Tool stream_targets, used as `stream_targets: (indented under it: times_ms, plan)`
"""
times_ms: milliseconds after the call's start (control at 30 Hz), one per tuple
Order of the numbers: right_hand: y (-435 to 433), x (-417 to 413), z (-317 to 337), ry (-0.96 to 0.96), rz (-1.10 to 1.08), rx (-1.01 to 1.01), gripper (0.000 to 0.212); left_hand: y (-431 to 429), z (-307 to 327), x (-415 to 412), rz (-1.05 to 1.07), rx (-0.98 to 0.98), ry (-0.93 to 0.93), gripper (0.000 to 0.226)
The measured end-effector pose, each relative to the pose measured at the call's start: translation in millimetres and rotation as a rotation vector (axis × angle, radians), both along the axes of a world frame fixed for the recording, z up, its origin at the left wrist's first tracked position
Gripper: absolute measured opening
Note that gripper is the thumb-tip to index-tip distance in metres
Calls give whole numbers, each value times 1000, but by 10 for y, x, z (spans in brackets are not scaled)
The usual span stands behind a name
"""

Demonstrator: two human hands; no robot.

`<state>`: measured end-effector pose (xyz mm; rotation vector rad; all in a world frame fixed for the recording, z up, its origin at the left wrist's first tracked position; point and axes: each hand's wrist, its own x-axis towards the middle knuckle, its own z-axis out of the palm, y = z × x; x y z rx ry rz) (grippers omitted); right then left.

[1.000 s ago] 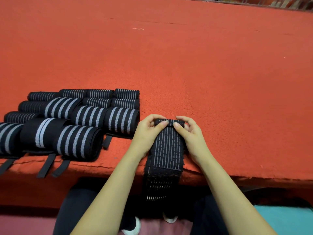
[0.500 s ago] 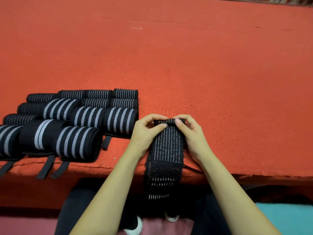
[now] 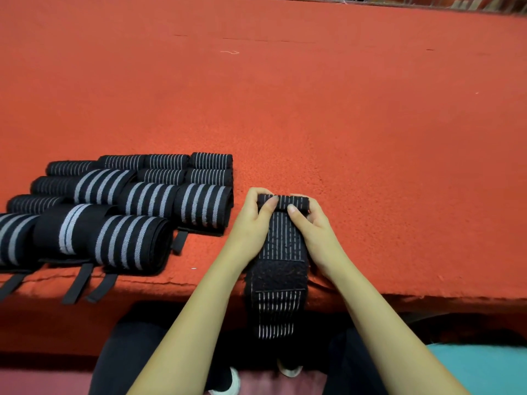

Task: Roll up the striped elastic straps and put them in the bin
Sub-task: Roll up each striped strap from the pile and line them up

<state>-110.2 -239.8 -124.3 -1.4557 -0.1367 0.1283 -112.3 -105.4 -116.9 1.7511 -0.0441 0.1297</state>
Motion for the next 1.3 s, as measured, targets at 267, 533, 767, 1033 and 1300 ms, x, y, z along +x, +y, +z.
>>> stream_targets:
  times_ms: [267,533,767,1033,1300]
  plan:
    - [-87,-89,418,-217,43,-100,20,64,347,-125,-126,-120,22,5]
    - [-128,-428,907,-139,155,-107,43,104,991,-402,-162,-163,-214,10]
    - [-87,-798,900,-56,111,-180,21,82,1343,-656,-35,-150,-332,10]
    - [-116,-1020,937,-195,128,-324,34,34,1391,-795,-2,-58,-346,20]
    - [-141,-870,1198,-319,-111,-81,12,-37,1180,-792,-117,-13,-341,17]
